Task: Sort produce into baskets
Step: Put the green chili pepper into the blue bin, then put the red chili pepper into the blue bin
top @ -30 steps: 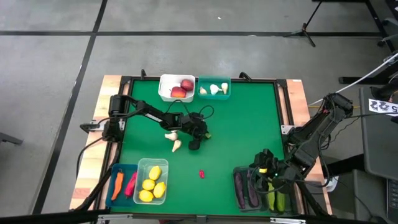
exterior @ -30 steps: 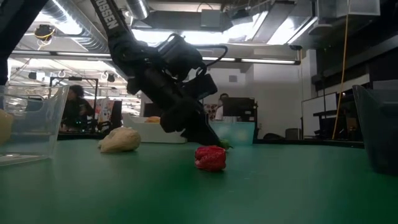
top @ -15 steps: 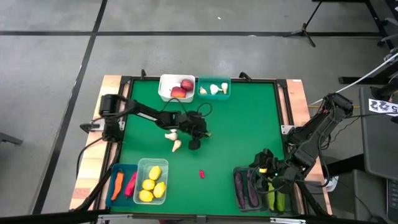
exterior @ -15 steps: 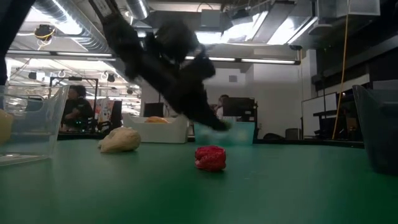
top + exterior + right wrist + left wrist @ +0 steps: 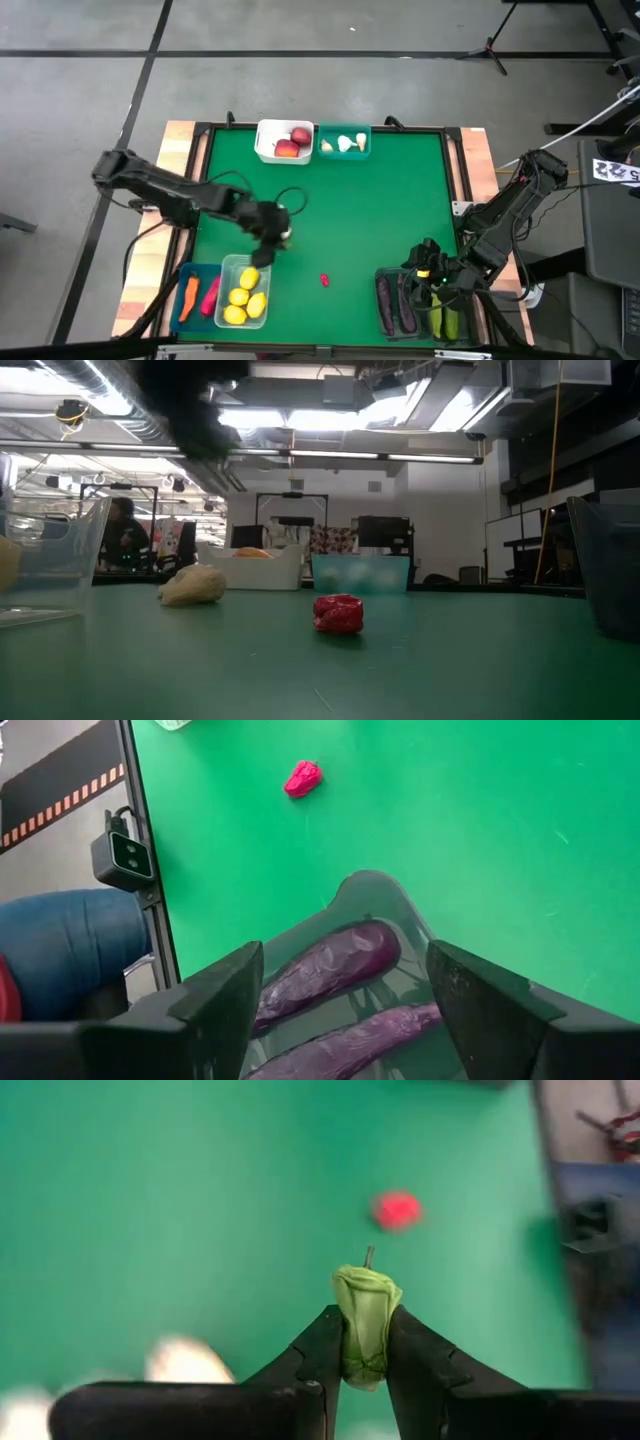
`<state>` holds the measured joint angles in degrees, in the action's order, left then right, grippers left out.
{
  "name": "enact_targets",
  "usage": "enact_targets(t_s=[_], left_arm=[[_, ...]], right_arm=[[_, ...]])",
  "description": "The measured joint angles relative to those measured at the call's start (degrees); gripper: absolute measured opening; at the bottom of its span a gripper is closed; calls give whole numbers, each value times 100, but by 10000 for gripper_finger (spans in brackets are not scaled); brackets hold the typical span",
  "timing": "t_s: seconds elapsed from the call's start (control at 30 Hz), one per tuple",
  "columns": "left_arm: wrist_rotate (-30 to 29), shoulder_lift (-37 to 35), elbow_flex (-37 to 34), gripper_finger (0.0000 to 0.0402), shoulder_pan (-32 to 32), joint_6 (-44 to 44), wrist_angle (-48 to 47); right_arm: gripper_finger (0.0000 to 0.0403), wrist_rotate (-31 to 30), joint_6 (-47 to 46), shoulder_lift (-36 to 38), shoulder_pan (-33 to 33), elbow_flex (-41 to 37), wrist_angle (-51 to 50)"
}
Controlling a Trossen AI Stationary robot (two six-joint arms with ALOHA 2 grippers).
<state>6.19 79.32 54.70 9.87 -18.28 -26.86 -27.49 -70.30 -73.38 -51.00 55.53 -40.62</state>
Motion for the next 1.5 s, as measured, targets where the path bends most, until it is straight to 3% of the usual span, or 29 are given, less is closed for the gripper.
enact_targets(t_s=[0.3,0.67,1.13,1.5], left_arm=[[-12,-1274,0,62,1753,-3673,-2060],[-25,-1354,0,62,3120,-6614,-3483],[86,-1354,0,69,3953,-7458,-3643],[285,-1354,0,184,4196,-7165,-3709]], right_arm=[[280,-130,7,0,0,0,0],[280,-297,15,0,2,0,0],[280,-297,26,0,1,0,0],[280,-297,160,0,1,0,0]])
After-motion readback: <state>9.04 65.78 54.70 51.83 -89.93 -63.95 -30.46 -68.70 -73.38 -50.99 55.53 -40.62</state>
